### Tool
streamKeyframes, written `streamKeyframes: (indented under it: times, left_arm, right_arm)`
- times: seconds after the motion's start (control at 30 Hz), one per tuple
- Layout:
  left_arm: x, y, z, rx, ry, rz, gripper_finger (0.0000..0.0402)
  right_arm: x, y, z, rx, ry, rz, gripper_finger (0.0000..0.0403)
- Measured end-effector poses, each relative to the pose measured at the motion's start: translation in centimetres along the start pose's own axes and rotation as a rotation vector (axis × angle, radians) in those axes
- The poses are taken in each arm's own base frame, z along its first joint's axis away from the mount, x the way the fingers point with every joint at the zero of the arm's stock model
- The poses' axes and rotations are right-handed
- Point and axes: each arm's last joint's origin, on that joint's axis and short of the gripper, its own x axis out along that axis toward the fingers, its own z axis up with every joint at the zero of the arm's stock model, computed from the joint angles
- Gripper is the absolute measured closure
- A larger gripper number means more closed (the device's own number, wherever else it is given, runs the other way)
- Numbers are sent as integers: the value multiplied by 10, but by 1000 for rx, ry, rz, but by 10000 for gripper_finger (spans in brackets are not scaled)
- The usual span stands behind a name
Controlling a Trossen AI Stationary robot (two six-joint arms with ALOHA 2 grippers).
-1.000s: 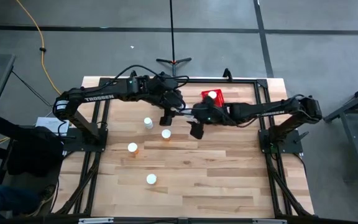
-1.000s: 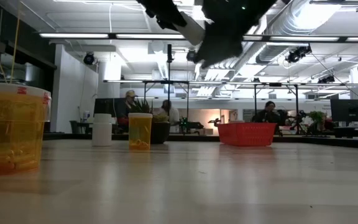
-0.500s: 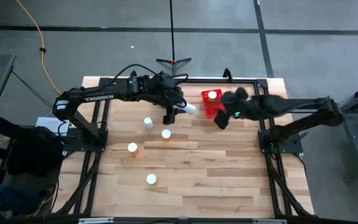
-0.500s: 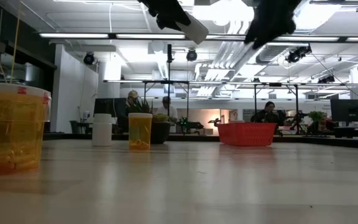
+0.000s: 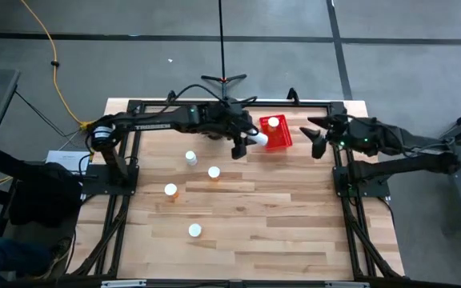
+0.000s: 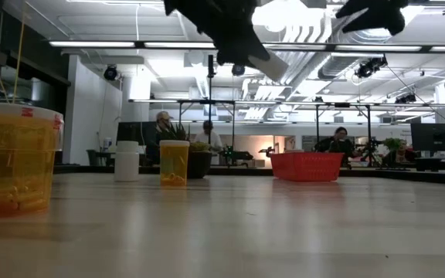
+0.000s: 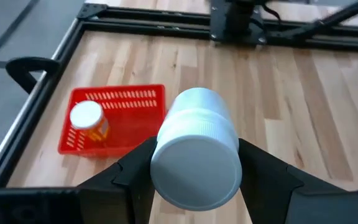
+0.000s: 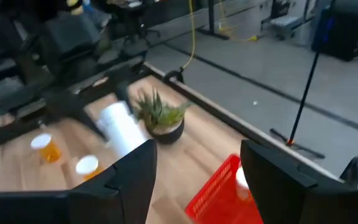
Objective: Pick and place pill bottles into a basket
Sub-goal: Put the top white pill bottle into the bin
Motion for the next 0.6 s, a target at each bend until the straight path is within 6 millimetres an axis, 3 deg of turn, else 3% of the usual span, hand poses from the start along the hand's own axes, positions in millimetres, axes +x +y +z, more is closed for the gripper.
streamKeyframes:
  times: [0.13, 0.33, 0.6]
  left_arm:
    - [11, 7, -2, -37, 7, 11, 173]
    - [15, 7, 14, -18, -9, 8, 173]
    - [17, 9, 19, 24, 39, 20, 173]
  right_arm:
    - [7, -1, -17, 8, 34, 33, 181]
    - [29, 9, -31, -125, 36, 122, 174]
    - [59, 17, -27, -244, 101, 141, 105]
